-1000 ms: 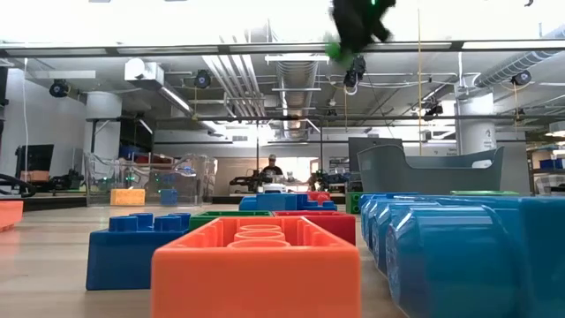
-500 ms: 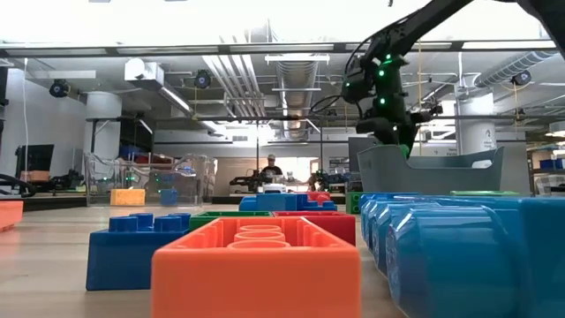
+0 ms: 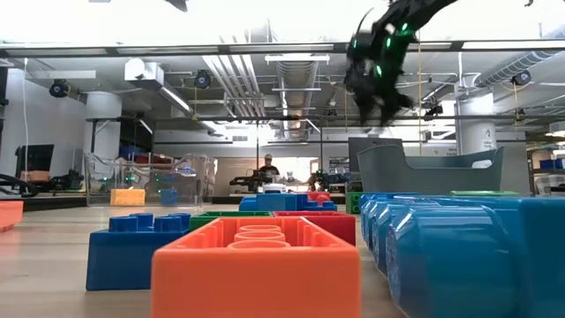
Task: Sort blocks by size
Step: Put the small orange game piece into the transparent bin
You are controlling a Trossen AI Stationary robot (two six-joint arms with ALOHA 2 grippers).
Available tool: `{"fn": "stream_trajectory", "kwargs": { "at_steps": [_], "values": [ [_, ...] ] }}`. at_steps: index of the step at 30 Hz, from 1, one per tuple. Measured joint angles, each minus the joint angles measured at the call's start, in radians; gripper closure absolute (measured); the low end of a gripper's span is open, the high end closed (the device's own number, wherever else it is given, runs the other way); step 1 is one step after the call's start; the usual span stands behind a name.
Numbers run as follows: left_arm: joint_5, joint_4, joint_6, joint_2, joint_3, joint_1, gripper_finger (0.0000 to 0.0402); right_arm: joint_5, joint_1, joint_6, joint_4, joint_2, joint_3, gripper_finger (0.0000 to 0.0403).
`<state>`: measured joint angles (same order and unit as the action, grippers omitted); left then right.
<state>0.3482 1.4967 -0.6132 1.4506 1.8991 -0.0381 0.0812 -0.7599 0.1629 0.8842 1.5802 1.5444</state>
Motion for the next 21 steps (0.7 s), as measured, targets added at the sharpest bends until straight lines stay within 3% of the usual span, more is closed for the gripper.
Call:
{"fn": "stream_trajectory", "kwargs": {
  "at_steps": [3, 8, 13, 21],
  "values": [
    [0.0, 0.003, -0.016, 0.0, -0.014, 0.041, 0.0159, 0.145, 0.049, 0.037, -0.238, -0.055, 0.001, 0.0164],
    [0.0, -0.102, 0.042, -0.018, -0.054, 0.126, 0.0159, 0.181, 0.139, 0.01, -0.372, -0.138, 0.001, 0.0222],
    [-0.081, -0.232, 0.038, -0.109, -0.183, 0.171, 0.0159, 0.18, 0.207, 0.016, -0.239, -0.222, 0.001, 0.0293],
    [-0.382, -0.244, -0.376, -0.266, -0.495, 0.172, 0.0169, 0.18, 0.286, 0.074, 0.074, -0.294, 0.001, 0.0388]
  ]
}}
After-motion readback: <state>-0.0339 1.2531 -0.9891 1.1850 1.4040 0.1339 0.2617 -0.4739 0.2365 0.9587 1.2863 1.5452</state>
